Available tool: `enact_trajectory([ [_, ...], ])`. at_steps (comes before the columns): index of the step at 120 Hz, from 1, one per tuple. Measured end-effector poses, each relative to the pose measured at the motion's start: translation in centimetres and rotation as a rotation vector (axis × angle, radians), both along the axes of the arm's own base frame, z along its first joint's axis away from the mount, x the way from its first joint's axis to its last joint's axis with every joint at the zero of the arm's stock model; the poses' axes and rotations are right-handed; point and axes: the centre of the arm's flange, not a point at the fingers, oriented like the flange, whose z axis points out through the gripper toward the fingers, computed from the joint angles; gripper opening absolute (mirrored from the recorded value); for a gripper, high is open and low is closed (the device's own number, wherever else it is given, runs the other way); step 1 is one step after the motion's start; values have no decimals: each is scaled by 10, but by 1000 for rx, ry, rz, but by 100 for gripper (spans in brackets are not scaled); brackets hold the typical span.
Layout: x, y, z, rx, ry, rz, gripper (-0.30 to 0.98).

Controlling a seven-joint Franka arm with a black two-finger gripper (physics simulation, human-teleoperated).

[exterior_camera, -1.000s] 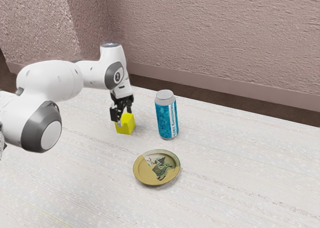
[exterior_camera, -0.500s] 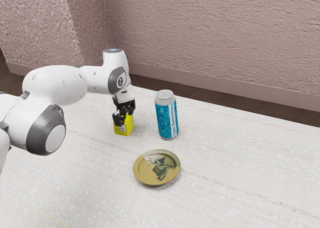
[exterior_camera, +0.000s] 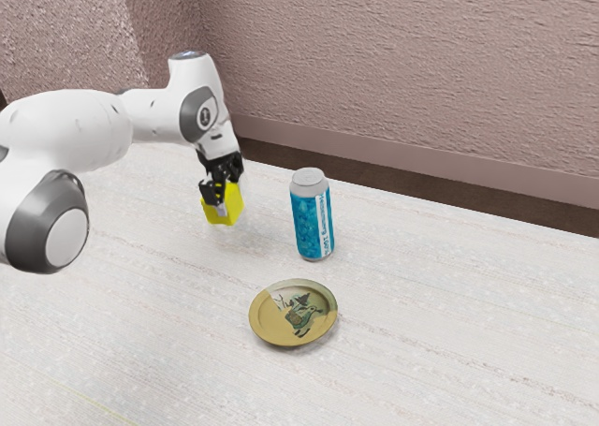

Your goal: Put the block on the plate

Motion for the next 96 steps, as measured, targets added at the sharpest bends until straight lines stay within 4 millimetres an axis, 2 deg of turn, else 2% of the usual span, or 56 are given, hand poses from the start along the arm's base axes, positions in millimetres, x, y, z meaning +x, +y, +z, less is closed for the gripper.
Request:
enact_trajectory([
  [17,-16,-5,24,-5,-9,-1,38],
  [31,-31,-26,34,-8,0,-23,38],
  [41,-36,-55,31,-11,13,-59,38],
  [60,-42,-129,27,-13,19,-150,37],
  [78,-55,-188,15,-2,35,-210,37],
  [87,-66,-212,2,5,52,-229,37],
  [96,-76,-221,-2,14,57,-221,37],
])
